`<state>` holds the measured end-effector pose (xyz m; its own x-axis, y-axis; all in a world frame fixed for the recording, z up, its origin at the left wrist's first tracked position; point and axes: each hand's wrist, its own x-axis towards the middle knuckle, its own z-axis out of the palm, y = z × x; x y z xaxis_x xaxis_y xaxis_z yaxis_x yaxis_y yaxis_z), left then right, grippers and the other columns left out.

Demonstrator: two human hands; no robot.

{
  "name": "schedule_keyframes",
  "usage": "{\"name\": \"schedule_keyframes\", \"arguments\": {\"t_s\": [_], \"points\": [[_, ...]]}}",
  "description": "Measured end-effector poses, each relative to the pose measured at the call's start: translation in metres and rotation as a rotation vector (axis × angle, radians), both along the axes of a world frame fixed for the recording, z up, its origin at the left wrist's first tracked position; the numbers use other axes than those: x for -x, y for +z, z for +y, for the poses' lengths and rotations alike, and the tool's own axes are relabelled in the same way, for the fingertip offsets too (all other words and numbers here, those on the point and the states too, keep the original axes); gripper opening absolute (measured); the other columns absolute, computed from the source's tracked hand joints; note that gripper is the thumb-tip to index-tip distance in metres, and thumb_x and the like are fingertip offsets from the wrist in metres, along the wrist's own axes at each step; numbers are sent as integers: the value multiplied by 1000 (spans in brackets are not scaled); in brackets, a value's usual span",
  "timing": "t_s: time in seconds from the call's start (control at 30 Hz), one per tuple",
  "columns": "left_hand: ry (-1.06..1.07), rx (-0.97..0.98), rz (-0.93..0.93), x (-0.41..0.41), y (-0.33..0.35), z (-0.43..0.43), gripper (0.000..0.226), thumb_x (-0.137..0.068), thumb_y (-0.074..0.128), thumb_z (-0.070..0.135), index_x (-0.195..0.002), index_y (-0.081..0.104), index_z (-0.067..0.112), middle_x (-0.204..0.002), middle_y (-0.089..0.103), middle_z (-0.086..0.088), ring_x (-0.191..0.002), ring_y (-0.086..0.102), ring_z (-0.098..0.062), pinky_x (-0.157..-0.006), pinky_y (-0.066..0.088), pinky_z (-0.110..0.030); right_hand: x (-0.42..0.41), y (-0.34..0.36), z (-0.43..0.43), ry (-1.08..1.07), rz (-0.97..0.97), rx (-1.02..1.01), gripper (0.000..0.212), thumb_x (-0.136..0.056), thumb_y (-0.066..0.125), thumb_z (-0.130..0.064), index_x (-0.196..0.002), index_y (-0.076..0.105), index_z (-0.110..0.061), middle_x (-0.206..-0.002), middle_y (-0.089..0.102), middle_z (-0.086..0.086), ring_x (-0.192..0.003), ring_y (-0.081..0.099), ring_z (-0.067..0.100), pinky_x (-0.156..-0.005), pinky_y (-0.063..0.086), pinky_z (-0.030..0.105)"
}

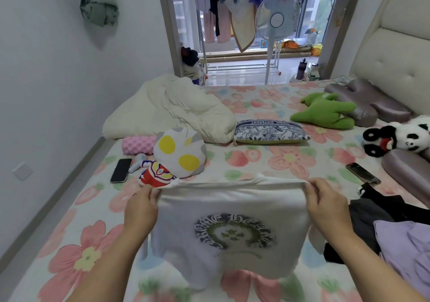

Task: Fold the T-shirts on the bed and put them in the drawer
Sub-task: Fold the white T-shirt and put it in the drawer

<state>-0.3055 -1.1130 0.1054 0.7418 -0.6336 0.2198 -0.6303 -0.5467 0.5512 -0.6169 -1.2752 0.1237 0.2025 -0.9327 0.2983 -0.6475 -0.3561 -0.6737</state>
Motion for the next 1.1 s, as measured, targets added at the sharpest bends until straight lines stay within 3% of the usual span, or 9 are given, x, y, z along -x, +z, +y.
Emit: {"name": "schedule_keyframes", "arguments": {"t_s": [0.17, 0.27, 0.33, 0.5, 0.63, 0.77, 0.83, 0.93, 1.1], "points": [[-205, -40, 59, 5, 24, 19, 36, -90, 56, 20, -59, 39, 21, -54, 47, 3, -60, 49, -21, -54, 27, -31, 23, 8, 1, -4, 66, 95, 6, -83, 66, -8, -81, 65, -3, -69, 66, 20, -68, 64, 40, -60, 42, 38], [-399, -26, 40, 0, 69, 34, 38, -86, 62, 27, -52, 45, 26, -49, 51, 9, -53, 47, 0, -52, 33, -13, 47, 29, -2, 105, 83, 189, 17, -82, 64, -26, -75, 66, -10, -63, 66, 5, -62, 60, 15, -59, 40, 21], [-480, -15, 38, -6, 104, 44, 21, -79, 56, 40, -62, 56, 28, -51, 52, 16, -50, 46, 2, -47, 32, -10, 63, 51, -4, 214, 83, 214, 20, -82, 48, -41, -77, 61, -28, -72, 64, -9, -71, 57, 0, -58, 37, 7], [-491, -44, 64, -32, 118, 12, 23, -80, 64, 39, -61, 60, 28, -50, 52, 7, -47, 44, -4, -45, 30, -15, 66, 64, -39, 291, 193, 184, 15, -84, 48, -52, -81, 54, -39, -78, 62, -15, -66, 56, 0, -55, 41, 18], [-466, -328, 60, -45, 18, -64, 35, -88, 60, 19, -60, 40, 24, -58, 46, 4, -62, 46, -21, -56, 32, -22, 30, -16, -85, 311, 459, -34, 17, -88, 59, -29, -76, 49, -36, -56, 51, -8, -53, 47, 14, -48, 32, 31], [-367, -331, -53, -67, -114, -137, 22, -91, 54, 18, -71, 47, 13, -81, 57, -14, -86, 55, -32, -65, 33, -37, -15, -139, -150, 212, 644, -139, 22, -96, 40, -35, -99, 54, -18, -82, 60, 4, -76, 54, 28, -58, 33, 33], [-246, -301, -103, -75, -175, -163, 20, -89, 55, 15, -105, 59, 3, -107, 57, -23, -105, 52, -37, -77, 39, -42, -39, -191, -174, 118, 681, -160, 25, -98, 38, -26, -116, 51, -15, -104, 59, 14, -93, 53, 33, -70, 37, 37], [-111, -374, -110, -70, -265, -172, 58, -92, 52, 31, -144, 28, 25, -148, 29, -17, -137, 23, -35, -104, 22, -51, -67, -266, -173, -77, 594, -244, 47, -93, 44, -19, -139, 32, -20, -129, 41, 20, -116, 40, 39, -93, 33, 50], [-216, -498, -6, 2, -382, -90, 59, -95, 37, 46, -147, 12, 35, -157, -2, -3, -144, -1, -32, -112, 1, -51, -71, -382, -69, 105, 604, -227, 55, -92, 38, -33, -144, 29, -17, -146, 31, 21, -137, 24, 39, -109, 21, 55]]}}
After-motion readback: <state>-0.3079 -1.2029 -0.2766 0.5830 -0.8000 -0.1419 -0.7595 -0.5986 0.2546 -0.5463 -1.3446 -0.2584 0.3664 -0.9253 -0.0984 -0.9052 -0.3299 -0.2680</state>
